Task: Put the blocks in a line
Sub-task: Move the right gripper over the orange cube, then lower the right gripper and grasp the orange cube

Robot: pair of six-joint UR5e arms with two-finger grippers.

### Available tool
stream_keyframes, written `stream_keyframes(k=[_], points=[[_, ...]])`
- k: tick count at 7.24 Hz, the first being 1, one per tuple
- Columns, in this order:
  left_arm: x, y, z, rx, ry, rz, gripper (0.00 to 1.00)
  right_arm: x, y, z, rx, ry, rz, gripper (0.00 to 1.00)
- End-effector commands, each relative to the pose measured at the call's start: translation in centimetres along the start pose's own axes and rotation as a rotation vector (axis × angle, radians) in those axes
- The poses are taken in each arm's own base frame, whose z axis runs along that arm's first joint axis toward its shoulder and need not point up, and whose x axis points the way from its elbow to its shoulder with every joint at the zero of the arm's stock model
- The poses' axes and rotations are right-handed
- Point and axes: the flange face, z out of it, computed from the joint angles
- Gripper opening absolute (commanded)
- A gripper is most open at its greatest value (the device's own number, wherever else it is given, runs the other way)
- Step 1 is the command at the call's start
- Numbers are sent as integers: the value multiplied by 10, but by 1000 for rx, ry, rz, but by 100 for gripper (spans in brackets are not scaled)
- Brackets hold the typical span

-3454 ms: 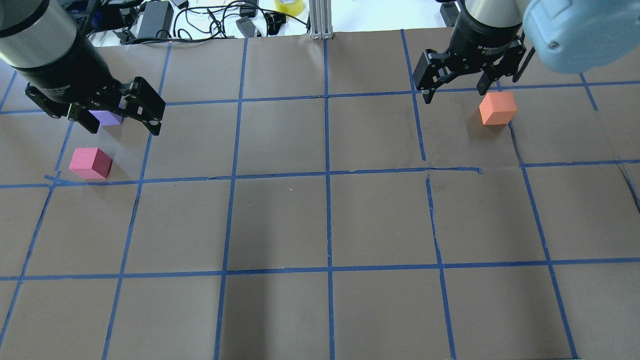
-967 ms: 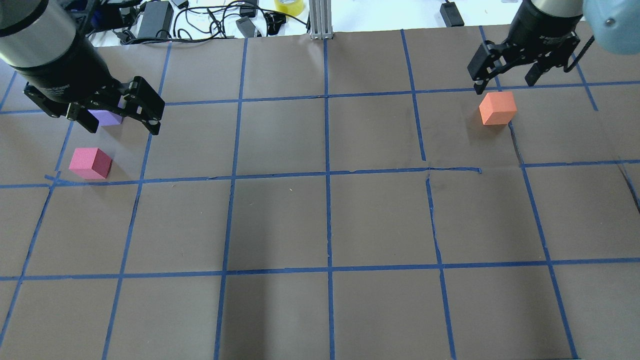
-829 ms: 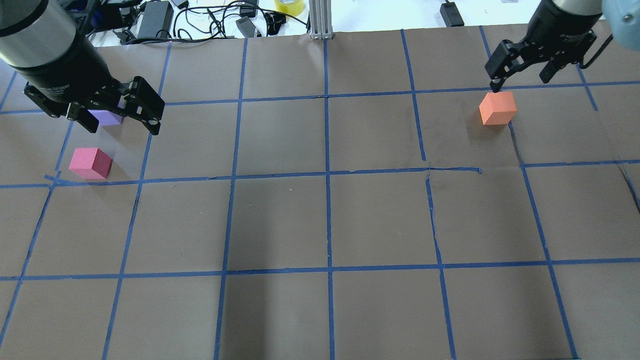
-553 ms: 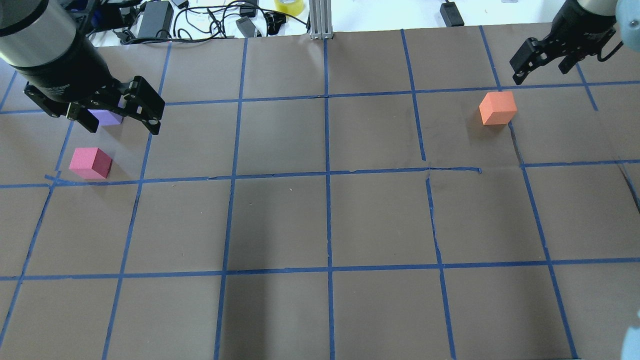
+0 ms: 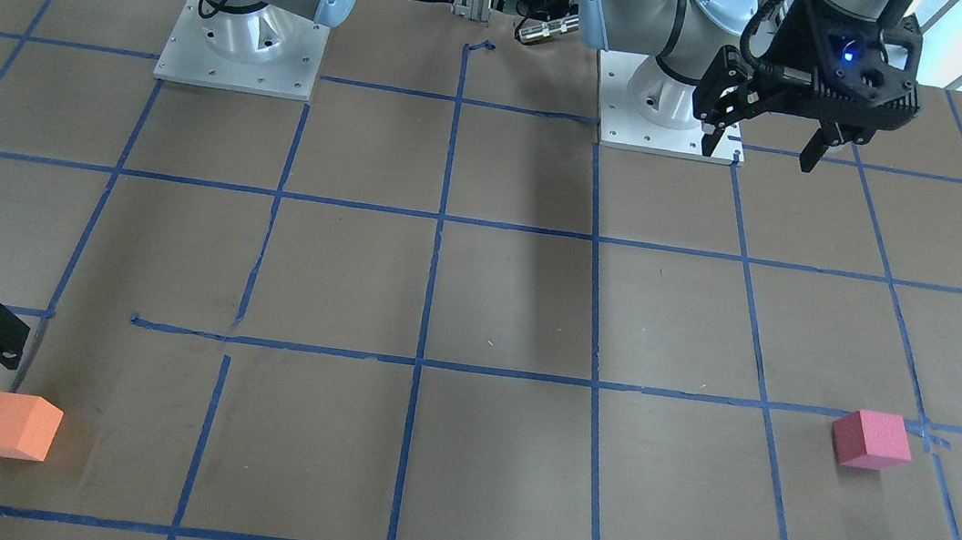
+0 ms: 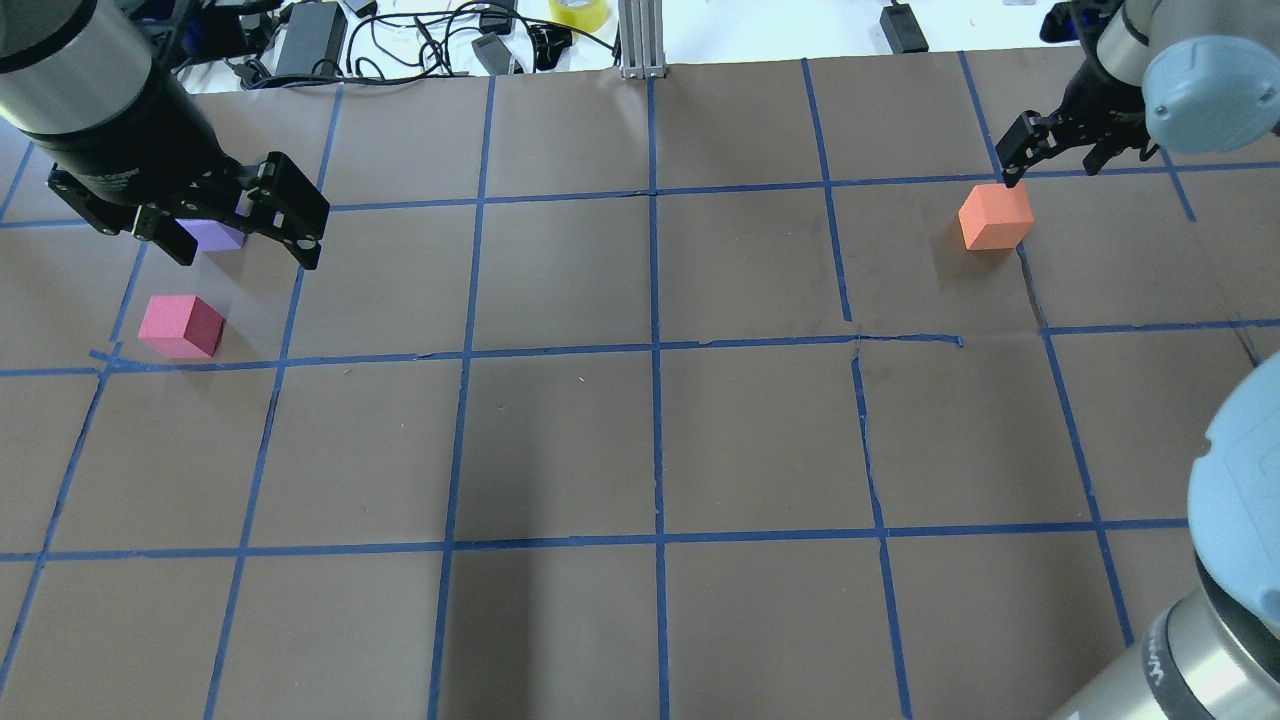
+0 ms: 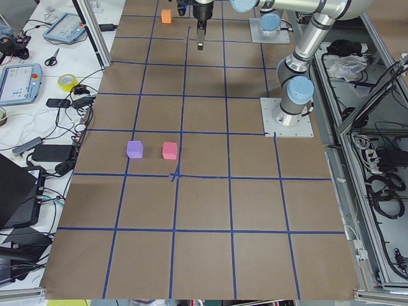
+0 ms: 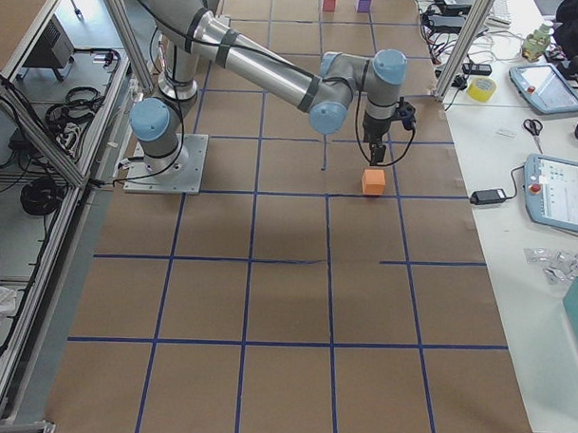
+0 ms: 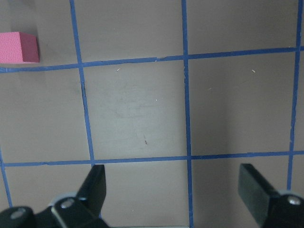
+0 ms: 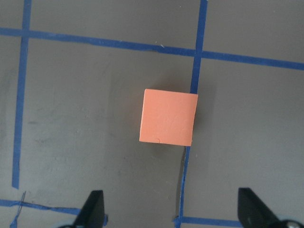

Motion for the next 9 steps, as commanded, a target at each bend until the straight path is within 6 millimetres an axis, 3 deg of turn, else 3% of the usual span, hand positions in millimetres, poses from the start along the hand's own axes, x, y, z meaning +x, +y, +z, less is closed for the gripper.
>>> stream_keyframes(k=[1, 2, 4, 6, 7, 8, 9], points=[[0, 0, 0, 0, 0, 0, 100, 6, -16, 52, 29, 12, 13, 100], [0, 0, 0, 0, -2, 0, 100, 8, -18, 68, 18, 9, 25, 100], [0, 0, 0, 0, -2, 0, 100, 4, -21, 77, 9, 3, 117, 100], [0, 0, 0, -2, -1, 0, 100, 4, -22, 101, -21, -10, 121, 100], [0, 0, 0, 0, -2, 0, 100, 5, -23, 102, -20, -8, 121, 94], [0, 0, 0, 0, -2, 0, 100, 5, -24, 101, -20, -8, 121, 21], [0, 0, 0, 0, -2, 0, 100, 4, -24, 98, -14, -11, 119, 0]])
